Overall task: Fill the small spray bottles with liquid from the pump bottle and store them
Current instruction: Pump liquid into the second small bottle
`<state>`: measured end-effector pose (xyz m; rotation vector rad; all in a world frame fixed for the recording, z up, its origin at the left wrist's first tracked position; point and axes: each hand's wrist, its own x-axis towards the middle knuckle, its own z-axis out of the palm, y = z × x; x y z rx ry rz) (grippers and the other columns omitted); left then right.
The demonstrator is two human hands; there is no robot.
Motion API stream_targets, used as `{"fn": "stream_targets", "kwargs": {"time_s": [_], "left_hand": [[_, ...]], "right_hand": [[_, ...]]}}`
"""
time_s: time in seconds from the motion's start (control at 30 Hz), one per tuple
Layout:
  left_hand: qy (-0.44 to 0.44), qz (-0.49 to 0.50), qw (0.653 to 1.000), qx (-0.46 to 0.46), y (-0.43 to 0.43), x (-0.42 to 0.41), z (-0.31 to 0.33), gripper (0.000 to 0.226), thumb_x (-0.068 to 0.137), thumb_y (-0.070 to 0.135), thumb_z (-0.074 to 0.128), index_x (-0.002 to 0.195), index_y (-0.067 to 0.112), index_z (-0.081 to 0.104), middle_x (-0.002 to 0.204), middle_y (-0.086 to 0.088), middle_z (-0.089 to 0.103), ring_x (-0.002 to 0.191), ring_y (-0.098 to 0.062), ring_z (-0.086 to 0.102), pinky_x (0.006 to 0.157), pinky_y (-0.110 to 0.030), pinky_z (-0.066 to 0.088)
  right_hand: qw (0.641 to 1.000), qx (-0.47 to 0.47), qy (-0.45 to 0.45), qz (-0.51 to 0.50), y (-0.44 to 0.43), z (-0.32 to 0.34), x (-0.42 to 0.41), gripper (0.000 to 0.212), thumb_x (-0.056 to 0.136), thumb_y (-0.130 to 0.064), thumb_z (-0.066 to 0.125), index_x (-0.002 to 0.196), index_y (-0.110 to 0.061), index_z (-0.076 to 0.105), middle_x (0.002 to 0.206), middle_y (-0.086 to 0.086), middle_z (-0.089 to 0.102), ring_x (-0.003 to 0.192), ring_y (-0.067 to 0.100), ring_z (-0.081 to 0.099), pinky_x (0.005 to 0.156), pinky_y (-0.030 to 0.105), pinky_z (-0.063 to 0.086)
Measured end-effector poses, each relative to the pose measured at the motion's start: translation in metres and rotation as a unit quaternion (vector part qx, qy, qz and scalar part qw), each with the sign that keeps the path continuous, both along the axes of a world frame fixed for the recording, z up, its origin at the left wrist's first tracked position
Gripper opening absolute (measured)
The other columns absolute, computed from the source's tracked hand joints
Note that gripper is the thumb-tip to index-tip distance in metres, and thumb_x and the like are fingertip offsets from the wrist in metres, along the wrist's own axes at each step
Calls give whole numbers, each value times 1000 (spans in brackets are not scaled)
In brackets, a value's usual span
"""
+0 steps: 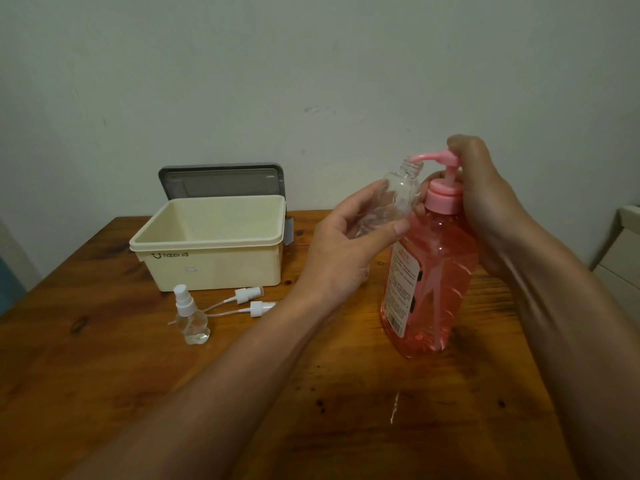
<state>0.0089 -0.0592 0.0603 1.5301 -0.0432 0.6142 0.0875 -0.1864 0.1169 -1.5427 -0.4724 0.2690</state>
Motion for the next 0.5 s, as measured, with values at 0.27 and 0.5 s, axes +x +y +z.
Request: {"fn": "stream_targets", "kwargs": {"time_s": [0.27,0.5], "left_hand": [[-6,0,1000,-13,0,1,0,57,82,8,74,133,22,52,122,8,64,111,-3,62,83,-15,52],[-12,-7,1000,-18,-2,-1,-1,49,83,9,73,126,25,56,124,6,65,111,-3,62,84,-16,52]], "right_hand": [[1000,0,-26,1,1,-2,6,55,91,-46,36,53,-16,63,58,8,61,63,29,51,63,40,44],[1000,-1,-21,-13,0,-1,1,55,92,-55,38,61,-15,60,55,5,60,47,20,54,53,28,45]]}}
